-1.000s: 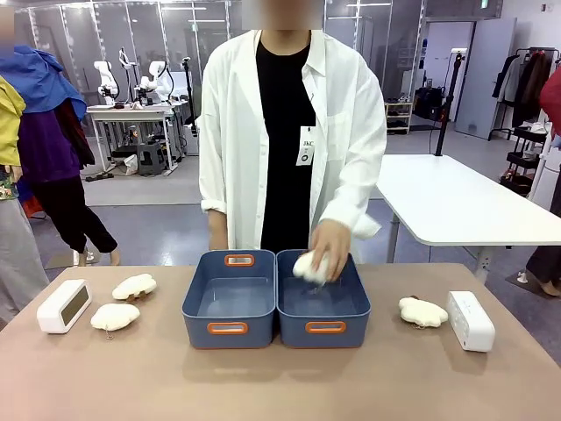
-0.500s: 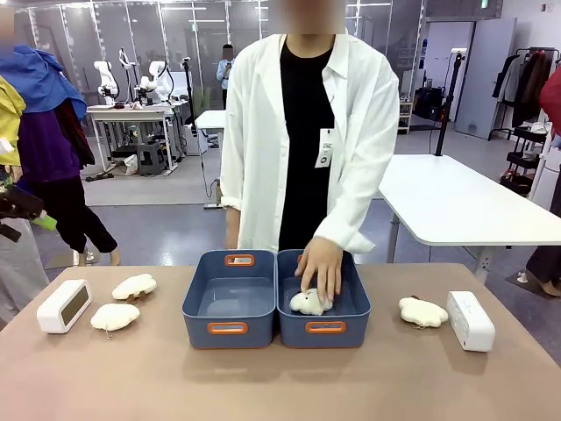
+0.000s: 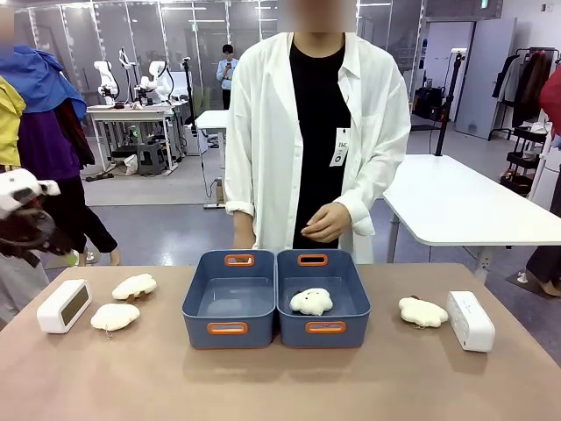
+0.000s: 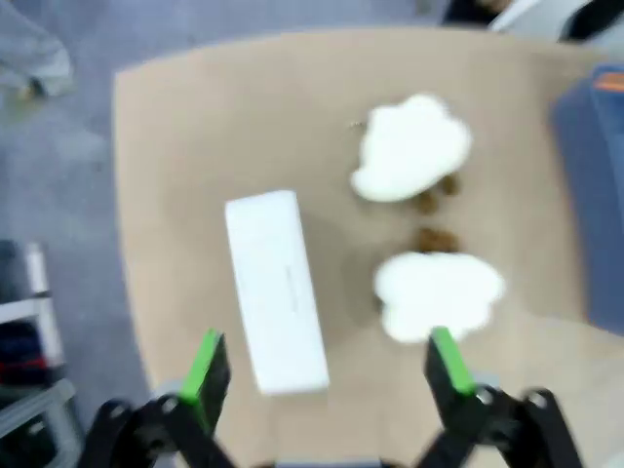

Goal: Sort the digital clocks into the basket.
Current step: Pick up the Digital clock from the table and place it into the empty Plastic storage basket.

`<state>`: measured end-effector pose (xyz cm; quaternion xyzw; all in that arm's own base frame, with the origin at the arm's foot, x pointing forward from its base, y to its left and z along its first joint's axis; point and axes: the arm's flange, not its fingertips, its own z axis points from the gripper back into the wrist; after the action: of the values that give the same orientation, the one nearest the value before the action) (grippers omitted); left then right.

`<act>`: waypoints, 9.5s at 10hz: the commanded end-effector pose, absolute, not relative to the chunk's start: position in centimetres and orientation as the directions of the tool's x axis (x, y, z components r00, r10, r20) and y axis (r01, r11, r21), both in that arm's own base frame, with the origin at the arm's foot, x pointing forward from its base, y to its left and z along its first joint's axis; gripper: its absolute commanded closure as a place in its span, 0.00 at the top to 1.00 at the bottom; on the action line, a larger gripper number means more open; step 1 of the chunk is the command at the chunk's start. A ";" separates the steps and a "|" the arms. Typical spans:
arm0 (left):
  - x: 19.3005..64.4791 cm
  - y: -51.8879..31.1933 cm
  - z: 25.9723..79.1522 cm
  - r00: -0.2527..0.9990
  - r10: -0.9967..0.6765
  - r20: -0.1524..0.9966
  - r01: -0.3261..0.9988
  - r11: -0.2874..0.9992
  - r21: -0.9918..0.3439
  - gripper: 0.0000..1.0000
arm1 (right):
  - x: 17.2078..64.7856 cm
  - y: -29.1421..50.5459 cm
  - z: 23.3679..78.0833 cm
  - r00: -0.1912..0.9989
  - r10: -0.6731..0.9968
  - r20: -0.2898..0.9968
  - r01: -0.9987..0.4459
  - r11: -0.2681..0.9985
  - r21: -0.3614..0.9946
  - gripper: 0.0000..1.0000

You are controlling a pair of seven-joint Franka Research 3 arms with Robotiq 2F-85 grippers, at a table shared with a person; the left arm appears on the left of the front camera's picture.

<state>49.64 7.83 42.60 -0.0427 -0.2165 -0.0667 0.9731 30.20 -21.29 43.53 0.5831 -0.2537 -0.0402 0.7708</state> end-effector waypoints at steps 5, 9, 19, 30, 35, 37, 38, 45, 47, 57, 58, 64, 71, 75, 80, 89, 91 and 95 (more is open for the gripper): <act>52.2 8.6 37.1 0.968 -0.021 0.249 0.033 0.998 -0.046 1.00 | 30.1 -21.2 43.8 0.865 -0.354 0.355 -0.248 0.312 0.917 1.00; 52.4 8.0 33.5 0.973 -0.018 0.232 0.032 0.998 -0.059 1.00 | 30.1 -21.2 43.8 0.865 -0.354 0.355 -0.248 0.312 0.917 1.00; 50.3 9.8 34.8 0.958 0.015 0.286 0.008 0.997 -0.080 0.00 | 30.1 -21.2 43.8 0.865 -0.354 0.355 -0.248 0.312 0.917 1.00; 26.8 35.0 46.1 0.923 0.140 0.359 0.118 0.785 -0.608 0.00 | 30.1 -21.2 43.8 0.865 -0.354 0.355 -0.248 0.312 0.917 1.00; 24.5 34.9 46.3 0.936 0.123 0.331 0.077 0.843 -0.533 0.00 | 30.1 -21.2 43.8 0.865 -0.354 0.355 -0.248 0.312 0.917 1.00; 24.8 35.1 45.8 0.935 0.148 0.323 0.056 0.836 -0.547 0.52 | 30.1 -21.2 43.8 0.865 -0.354 0.355 -0.248 0.312 0.917 1.00; 25.6 32.0 48.2 0.939 0.097 0.329 0.099 0.842 -0.530 0.52 | 30.1 -21.2 43.8 0.865 -0.354 0.355 -0.248 0.312 0.917 1.00; 30.4 9.6 53.9 0.965 -0.177 0.195 0.249 0.856 -0.452 0.52 | 30.1 -21.2 43.8 0.865 -0.354 0.355 -0.248 0.312 0.917 1.00; 32.2 1.1 54.4 0.973 -0.170 0.155 0.222 0.867 -0.447 0.52 | 30.1 -21.2 43.8 0.865 -0.354 0.355 -0.248 0.312 0.917 1.00; 49.4 -27.2 44.0 0.960 -0.076 0.270 0.136 0.968 -0.209 0.52 | 30.1 -21.2 43.8 0.865 -0.354 0.355 -0.248 0.312 0.917 1.00; 50.0 -28.0 42.7 0.956 -0.076 0.283 0.140 0.967 -0.213 0.52 | 30.1 -21.2 43.8 0.865 -0.354 0.355 -0.248 0.312 0.917 1.00; 52.3 -29.9 38.5 0.951 -0.074 0.299 0.114 0.986 -0.118 0.90 | 30.1 -21.2 43.8 0.865 -0.354 0.355 -0.248 0.312 0.917 1.00; 52.2 -29.2 39.3 0.948 -0.086 0.306 0.136 0.980 -0.146 1.00 | 30.1 -21.2 43.8 0.865 -0.354 0.355 -0.248 0.312 0.917 1.00; 52.2 -29.2 39.3 0.948 -0.086 0.306 0.136 0.980 -0.146 1.00 | 30.1 -21.2 43.8 0.865 -0.354 0.355 -0.248 0.312 0.917 1.00; 50.9 -22.9 46.6 0.980 -0.084 0.181 0.157 0.887 -0.434 1.00 | 30.1 -21.2 43.8 0.865 -0.354 0.355 -0.248 0.312 0.917 1.00; 36.0 17.5 47.5 0.986 0.107 0.130 0.105 0.211 -0.972 1.00 | 30.1 -21.2 43.8 0.865 -0.354 0.355 -0.248 0.312 0.917 1.00; 35.1 21.2 44.5 0.973 0.194 0.125 0.106 0.107 -0.989 1.00 | 30.1 -21.2 43.8 0.865 -0.354 0.355 -0.248 0.312 0.917 1.00; 33.8 21.9 43.2 0.970 0.218 0.104 0.078 0.125 -0.989 1.00 | 30.3 -20.9 44.3 0.884 -0.330 0.330 -0.223 0.321 0.920 1.00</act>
<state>34.77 21.90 42.24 -0.6720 -0.1133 0.0376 0.7308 30.31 -21.23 43.54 0.5840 -0.2491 -0.0380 0.7716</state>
